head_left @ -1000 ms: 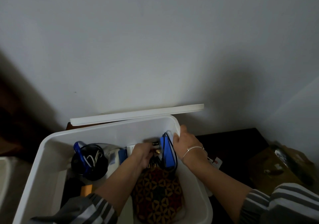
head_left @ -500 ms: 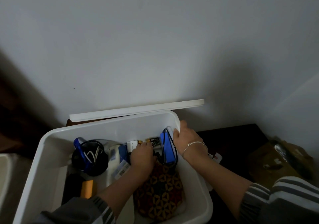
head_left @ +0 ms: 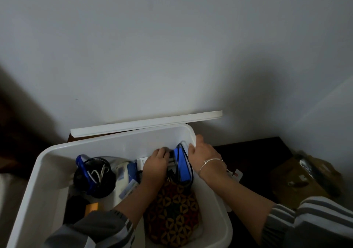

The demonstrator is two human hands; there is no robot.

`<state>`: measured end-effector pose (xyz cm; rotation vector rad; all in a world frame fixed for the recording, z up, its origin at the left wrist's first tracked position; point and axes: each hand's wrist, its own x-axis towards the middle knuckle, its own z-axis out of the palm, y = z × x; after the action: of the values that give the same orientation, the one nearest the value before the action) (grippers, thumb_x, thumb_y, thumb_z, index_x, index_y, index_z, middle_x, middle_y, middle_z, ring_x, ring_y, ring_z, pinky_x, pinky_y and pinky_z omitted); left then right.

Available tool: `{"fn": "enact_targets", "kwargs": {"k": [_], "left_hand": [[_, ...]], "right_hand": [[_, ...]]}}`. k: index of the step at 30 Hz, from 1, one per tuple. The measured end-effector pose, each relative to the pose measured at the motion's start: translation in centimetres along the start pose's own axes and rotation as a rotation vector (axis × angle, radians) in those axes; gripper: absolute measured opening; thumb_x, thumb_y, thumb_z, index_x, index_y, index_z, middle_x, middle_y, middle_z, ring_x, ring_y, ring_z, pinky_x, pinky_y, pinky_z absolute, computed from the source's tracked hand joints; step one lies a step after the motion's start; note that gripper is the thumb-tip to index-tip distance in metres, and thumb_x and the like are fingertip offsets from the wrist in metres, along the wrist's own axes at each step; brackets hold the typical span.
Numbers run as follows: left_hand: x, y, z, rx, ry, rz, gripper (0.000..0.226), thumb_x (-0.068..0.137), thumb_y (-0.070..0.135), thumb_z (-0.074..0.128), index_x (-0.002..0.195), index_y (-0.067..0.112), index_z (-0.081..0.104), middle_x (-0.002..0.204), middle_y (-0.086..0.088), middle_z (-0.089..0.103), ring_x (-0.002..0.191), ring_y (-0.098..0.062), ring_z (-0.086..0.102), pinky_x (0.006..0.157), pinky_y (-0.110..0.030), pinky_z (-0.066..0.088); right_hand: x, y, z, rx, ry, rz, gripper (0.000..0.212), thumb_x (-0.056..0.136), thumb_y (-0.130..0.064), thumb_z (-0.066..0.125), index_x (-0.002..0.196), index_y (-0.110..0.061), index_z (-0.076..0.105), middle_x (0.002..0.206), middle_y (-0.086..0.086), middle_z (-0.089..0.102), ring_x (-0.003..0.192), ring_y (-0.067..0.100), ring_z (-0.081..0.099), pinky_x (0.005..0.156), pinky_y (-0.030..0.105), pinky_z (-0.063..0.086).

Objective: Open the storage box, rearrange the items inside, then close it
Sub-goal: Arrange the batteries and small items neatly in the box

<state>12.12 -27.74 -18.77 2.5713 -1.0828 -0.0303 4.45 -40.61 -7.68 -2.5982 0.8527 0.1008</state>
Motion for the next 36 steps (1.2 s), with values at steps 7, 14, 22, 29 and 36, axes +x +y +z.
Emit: {"fn": "enact_targets", "kwargs": {"k": [7,14,22,29,36], "left_hand": [[-1.1,-0.1,0.8,0.042,-0.083,0.023,0.06,0.08,0.008,0.071,0.137,-0.002,0.051,0.136,-0.016,0.056,0.124,-0.031,0.054,0.101,-0.035,0.048],[-1.6,-0.2,-0.2,0.038,-0.066,0.032,0.039,0.086,0.015,0.063,0.125,0.008,0.062,0.136,-0.011,0.053,0.117,-0.026,0.053,0.096,-0.033,0.045],[0.5,-0.2,-0.8,0.052,-0.385,0.231,0.028,0.096,0.016,0.053,0.121,0.011,0.065,0.125,-0.009,0.057,0.111,-0.022,0.054,0.096,-0.03,0.043],[1.9,-1.0,-1.5,0.153,-0.515,0.407,0.028,0.096,0.015,0.053,0.122,0.012,0.064,0.127,-0.009,0.059,0.116,-0.024,0.054,0.099,-0.034,0.042],[1.8,-0.9,-0.6,0.24,-0.488,0.441,0.028,0.094,0.016,0.056,0.12,0.007,0.061,0.123,-0.011,0.061,0.11,-0.026,0.057,0.089,-0.036,0.049]], "right_hand": [[-0.1,0.1,0.0,0.004,0.008,-0.014,0.031,0.098,-0.036,0.033,0.119,-0.012,0.038,0.089,0.011,0.063,0.08,0.029,0.062,0.065,0.037,0.049],[0.1,0.1,0.1,0.001,0.006,-0.013,0.033,0.098,-0.035,0.033,0.12,-0.012,0.037,0.079,0.007,0.056,0.071,0.026,0.056,0.06,0.033,0.043],[0.0,0.0,0.1,0.001,0.007,-0.01,0.032,0.098,-0.035,0.033,0.118,-0.012,0.037,0.087,0.01,0.06,0.077,0.029,0.06,0.063,0.034,0.046],[0.0,0.0,0.0,-0.005,0.014,-0.011,0.031,0.097,-0.035,0.034,0.117,-0.011,0.038,0.092,0.013,0.063,0.082,0.031,0.062,0.064,0.036,0.045],[-0.1,-0.1,0.0,-0.009,0.005,-0.006,0.031,0.098,-0.036,0.034,0.116,-0.012,0.038,0.092,0.013,0.063,0.081,0.031,0.062,0.066,0.037,0.048]]}}
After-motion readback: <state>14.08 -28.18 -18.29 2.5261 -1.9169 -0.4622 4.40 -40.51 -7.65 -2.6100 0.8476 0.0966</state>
